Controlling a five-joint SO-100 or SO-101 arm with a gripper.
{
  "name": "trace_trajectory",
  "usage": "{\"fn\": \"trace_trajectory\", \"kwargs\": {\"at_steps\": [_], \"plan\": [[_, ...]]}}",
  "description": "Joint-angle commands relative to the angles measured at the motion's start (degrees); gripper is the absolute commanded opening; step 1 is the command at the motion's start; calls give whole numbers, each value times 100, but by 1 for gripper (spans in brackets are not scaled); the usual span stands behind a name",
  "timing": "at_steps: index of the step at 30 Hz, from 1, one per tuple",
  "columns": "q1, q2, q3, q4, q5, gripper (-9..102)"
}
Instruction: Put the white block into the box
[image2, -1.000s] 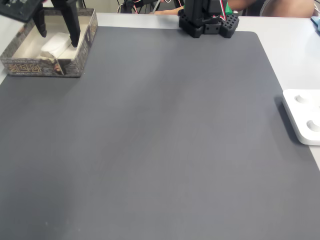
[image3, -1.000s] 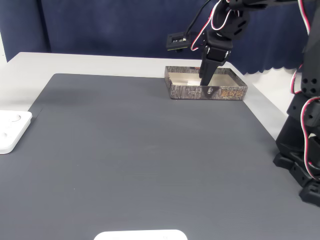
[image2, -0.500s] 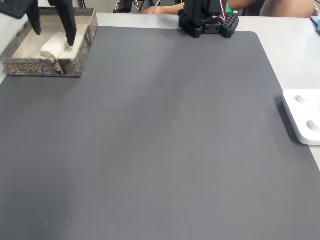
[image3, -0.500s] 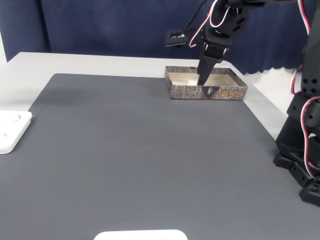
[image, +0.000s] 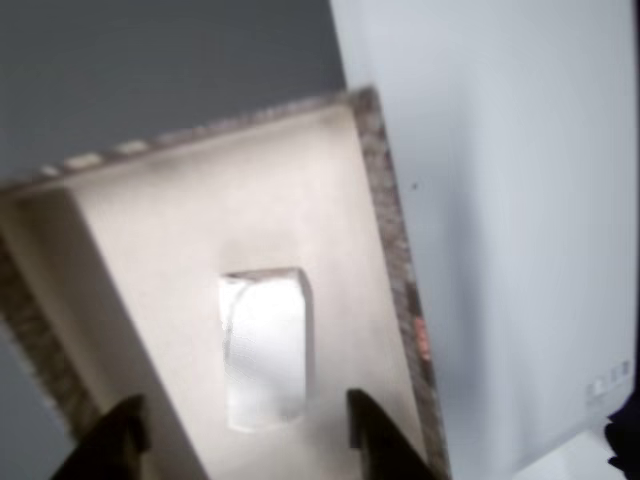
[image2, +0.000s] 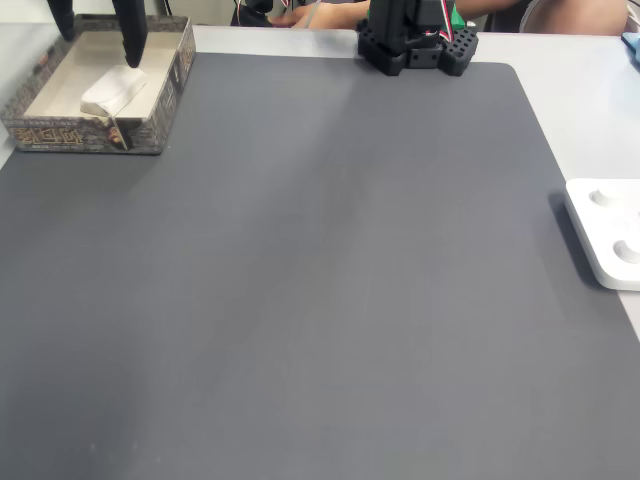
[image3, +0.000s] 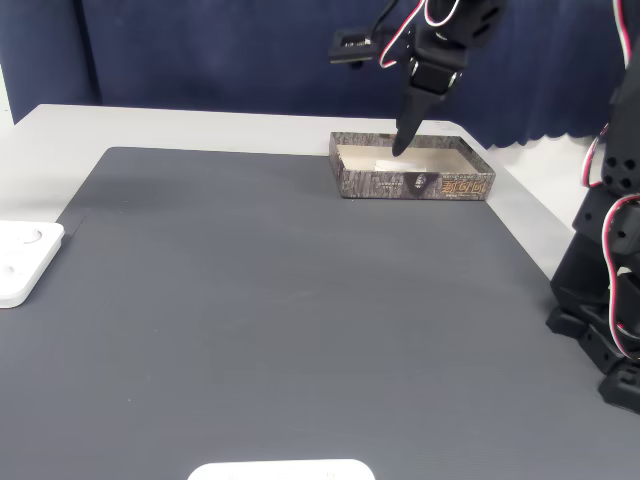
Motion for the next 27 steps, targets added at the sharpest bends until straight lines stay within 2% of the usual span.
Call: {"fn": "trace_trajectory", "kwargs": {"at_steps": [1,8,13,22,27], "plan": [[-211,809,-167,202,-79,21],[-589,1345,580,492,-888,3],[-1107,1626,800,721,-1503,-2],[-2162,2215,1318,703,-2742,-2],[-2689,2496,1670,703,-3111,-2]]}}
